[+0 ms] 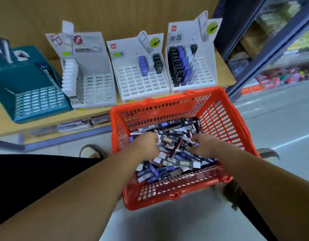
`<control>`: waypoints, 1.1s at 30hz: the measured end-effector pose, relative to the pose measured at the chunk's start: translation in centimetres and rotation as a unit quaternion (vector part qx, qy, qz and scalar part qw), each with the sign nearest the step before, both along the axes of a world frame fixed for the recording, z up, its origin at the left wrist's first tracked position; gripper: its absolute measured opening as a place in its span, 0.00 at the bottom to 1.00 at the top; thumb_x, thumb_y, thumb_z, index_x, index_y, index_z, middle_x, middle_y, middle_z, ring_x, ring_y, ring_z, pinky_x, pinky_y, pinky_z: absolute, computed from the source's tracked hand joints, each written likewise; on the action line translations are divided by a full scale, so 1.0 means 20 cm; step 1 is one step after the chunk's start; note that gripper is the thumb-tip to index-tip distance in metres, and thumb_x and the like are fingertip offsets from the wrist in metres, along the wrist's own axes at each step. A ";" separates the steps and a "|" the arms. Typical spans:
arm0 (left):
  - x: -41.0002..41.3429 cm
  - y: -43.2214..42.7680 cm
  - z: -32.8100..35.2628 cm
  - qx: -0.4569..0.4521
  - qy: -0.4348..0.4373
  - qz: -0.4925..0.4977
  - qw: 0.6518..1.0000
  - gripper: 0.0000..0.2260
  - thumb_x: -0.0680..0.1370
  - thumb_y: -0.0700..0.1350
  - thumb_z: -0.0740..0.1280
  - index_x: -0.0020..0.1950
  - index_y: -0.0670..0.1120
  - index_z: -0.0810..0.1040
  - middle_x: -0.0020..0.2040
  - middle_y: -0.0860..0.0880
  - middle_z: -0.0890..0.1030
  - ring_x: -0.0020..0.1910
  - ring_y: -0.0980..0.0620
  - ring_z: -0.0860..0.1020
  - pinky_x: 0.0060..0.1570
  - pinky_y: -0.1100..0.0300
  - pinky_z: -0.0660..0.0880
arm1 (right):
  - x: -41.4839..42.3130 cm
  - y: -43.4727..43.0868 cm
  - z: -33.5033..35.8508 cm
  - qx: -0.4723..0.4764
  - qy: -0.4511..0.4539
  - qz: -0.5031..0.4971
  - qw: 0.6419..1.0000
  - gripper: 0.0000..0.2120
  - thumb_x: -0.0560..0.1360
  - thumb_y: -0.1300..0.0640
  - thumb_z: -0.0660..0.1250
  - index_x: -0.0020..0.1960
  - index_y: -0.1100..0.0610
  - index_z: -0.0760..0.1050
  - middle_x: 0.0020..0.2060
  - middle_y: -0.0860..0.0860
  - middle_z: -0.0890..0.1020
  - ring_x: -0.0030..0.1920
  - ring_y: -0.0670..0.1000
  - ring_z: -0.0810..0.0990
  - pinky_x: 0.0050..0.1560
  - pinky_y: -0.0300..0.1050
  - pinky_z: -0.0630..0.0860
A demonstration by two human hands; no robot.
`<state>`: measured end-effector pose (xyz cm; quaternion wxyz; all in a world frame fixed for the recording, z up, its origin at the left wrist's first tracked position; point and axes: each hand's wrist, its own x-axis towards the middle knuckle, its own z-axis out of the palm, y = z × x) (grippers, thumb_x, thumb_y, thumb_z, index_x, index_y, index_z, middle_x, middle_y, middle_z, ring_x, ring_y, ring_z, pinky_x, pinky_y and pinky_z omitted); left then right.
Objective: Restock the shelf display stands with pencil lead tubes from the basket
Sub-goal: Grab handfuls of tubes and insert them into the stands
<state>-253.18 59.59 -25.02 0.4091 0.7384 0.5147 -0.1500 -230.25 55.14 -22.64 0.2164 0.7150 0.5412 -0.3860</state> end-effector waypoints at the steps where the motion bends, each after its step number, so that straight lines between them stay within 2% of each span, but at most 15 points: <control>1: 0.02 0.00 -0.05 0.003 0.011 -0.006 1.000 0.13 0.81 0.44 0.65 0.66 0.45 0.75 0.60 0.44 0.78 0.54 0.43 0.80 0.54 0.45 0.80 | 0.02 -0.01 -0.08 0.010 0.007 -0.021 1.000 0.32 0.81 0.42 0.67 0.79 0.55 0.64 0.74 0.59 0.71 0.69 0.60 0.74 0.65 0.50 0.73; 3: 0.07 0.00 -0.15 0.022 0.037 -0.027 0.999 0.16 0.81 0.46 0.66 0.67 0.45 0.74 0.63 0.44 0.77 0.56 0.43 0.78 0.56 0.46 0.79 | 0.06 -0.03 -0.21 0.020 0.019 -0.038 0.999 0.40 0.77 0.39 0.72 0.81 0.54 0.59 0.79 0.58 0.62 0.75 0.61 0.67 0.71 0.52 0.70; 5: 0.11 -0.01 -0.26 0.027 0.063 -0.061 0.996 0.24 0.79 0.47 0.69 0.74 0.45 0.69 0.70 0.44 0.72 0.66 0.43 0.74 0.62 0.46 0.76 | 0.09 -0.06 -0.33 0.006 0.015 -0.016 1.000 0.53 0.71 0.34 0.76 0.83 0.51 0.51 0.82 0.56 0.52 0.80 0.61 0.56 0.77 0.56 0.62; 8: 0.17 -0.06 -0.42 0.023 0.102 -0.131 0.986 0.44 0.75 0.46 0.76 0.83 0.49 0.52 0.83 0.46 0.52 0.81 0.42 0.54 0.78 0.44 0.61 | 0.10 -0.08 -0.50 -0.038 -0.014 0.037 0.998 0.67 0.63 0.29 0.78 0.83 0.47 0.36 0.83 0.55 0.40 0.82 0.61 0.42 0.80 0.62 0.49; 10: 0.21 -0.12 -0.55 0.021 0.115 -0.155 0.981 0.54 0.72 0.41 0.77 0.84 0.54 0.40 0.84 0.51 0.36 0.83 0.44 0.39 0.80 0.38 0.50 | 0.08 -0.08 -0.58 -0.050 -0.017 0.038 0.998 0.71 0.62 0.29 0.78 0.82 0.47 0.30 0.82 0.55 0.36 0.82 0.61 0.38 0.80 0.63 0.46; 11: 0.22 -0.14 -0.60 0.019 0.119 -0.154 0.981 0.57 0.71 0.39 0.77 0.82 0.56 0.35 0.82 0.53 0.31 0.82 0.44 0.35 0.79 0.34 0.50 | 0.08 -0.08 -0.62 -0.049 -0.019 0.032 0.998 0.72 0.62 0.30 0.79 0.81 0.47 0.28 0.82 0.55 0.35 0.82 0.61 0.37 0.81 0.63 0.45; 13: 0.25 -0.18 -0.68 0.016 0.121 -0.139 0.983 0.61 0.70 0.40 0.78 0.80 0.59 0.30 0.79 0.56 0.25 0.80 0.45 0.29 0.77 0.32 0.46 | 0.08 -0.08 -0.68 -0.060 -0.038 0.033 0.997 0.74 0.62 0.30 0.79 0.79 0.47 0.23 0.81 0.56 0.30 0.81 0.62 0.33 0.81 0.63 0.42; 14: 0.26 -0.18 -0.69 0.020 0.123 -0.136 0.983 0.62 0.71 0.43 0.79 0.80 0.58 0.29 0.79 0.55 0.24 0.79 0.46 0.28 0.76 0.35 0.40 | 0.09 -0.07 -0.71 -0.072 -0.050 0.041 0.995 0.76 0.61 0.29 0.79 0.78 0.48 0.21 0.79 0.56 0.27 0.80 0.62 0.30 0.80 0.64 0.40; 16: 0.28 -0.17 -0.72 0.043 0.123 -0.142 0.981 0.61 0.72 0.52 0.79 0.81 0.55 0.29 0.79 0.53 0.25 0.79 0.48 0.27 0.71 0.45 0.31 | 0.11 -0.07 -0.74 -0.080 -0.076 0.055 0.992 0.80 0.58 0.28 0.80 0.76 0.50 0.17 0.77 0.58 0.24 0.79 0.64 0.28 0.80 0.66 0.39; 18: 0.29 -0.15 -0.76 0.081 0.108 -0.136 0.981 0.59 0.72 0.60 0.77 0.82 0.52 0.32 0.82 0.51 0.29 0.81 0.46 0.31 0.73 0.48 0.29 | 0.13 -0.07 -0.77 -0.070 -0.099 0.066 0.990 0.82 0.56 0.27 0.80 0.75 0.52 0.16 0.76 0.61 0.23 0.78 0.65 0.27 0.80 0.67 0.39; 22: 0.28 -0.11 -0.77 0.150 0.089 -0.096 0.980 0.48 0.73 0.65 0.72 0.84 0.50 0.49 0.82 0.47 0.49 0.81 0.42 0.50 0.80 0.45 0.51 | 0.14 -0.04 -0.76 -0.019 -0.095 0.075 0.993 0.79 0.55 0.24 0.77 0.78 0.48 0.20 0.81 0.59 0.33 0.81 0.65 0.35 0.80 0.64 0.44; 25: 0.25 -0.06 -0.77 0.184 0.101 -0.080 0.974 0.42 0.73 0.66 0.72 0.80 0.52 0.59 0.74 0.47 0.61 0.72 0.44 0.61 0.71 0.47 0.65 | 0.19 -0.01 -0.74 0.087 -0.070 0.030 0.993 0.61 0.64 0.27 0.74 0.82 0.45 0.40 0.77 0.56 0.54 0.78 0.60 0.54 0.77 0.61 0.62; 28: 0.21 -0.05 -0.77 0.188 0.088 -0.088 0.974 0.39 0.74 0.64 0.72 0.78 0.50 0.60 0.71 0.49 0.64 0.70 0.46 0.62 0.70 0.49 0.65 | 0.21 0.00 -0.74 0.124 -0.066 -0.012 0.990 0.48 0.71 0.32 0.71 0.81 0.45 0.50 0.72 0.53 0.62 0.74 0.58 0.61 0.71 0.60 0.70; 30: 0.19 -0.07 -0.78 0.175 0.066 -0.123 0.975 0.42 0.73 0.60 0.72 0.81 0.49 0.57 0.74 0.50 0.61 0.74 0.45 0.58 0.75 0.47 0.59 | 0.20 0.01 -0.74 0.105 -0.069 -0.017 0.992 0.49 0.70 0.31 0.72 0.81 0.45 0.49 0.72 0.54 0.61 0.74 0.59 0.61 0.71 0.60 0.70; 33: 0.19 -0.11 -0.80 0.165 0.082 -0.157 0.970 0.50 0.69 0.59 0.75 0.82 0.47 0.51 0.77 0.49 0.56 0.76 0.44 0.54 0.78 0.44 0.53 | 0.19 0.01 -0.77 0.069 -0.064 -0.025 0.995 0.60 0.63 0.27 0.75 0.81 0.44 0.43 0.72 0.54 0.58 0.75 0.60 0.58 0.75 0.60 0.65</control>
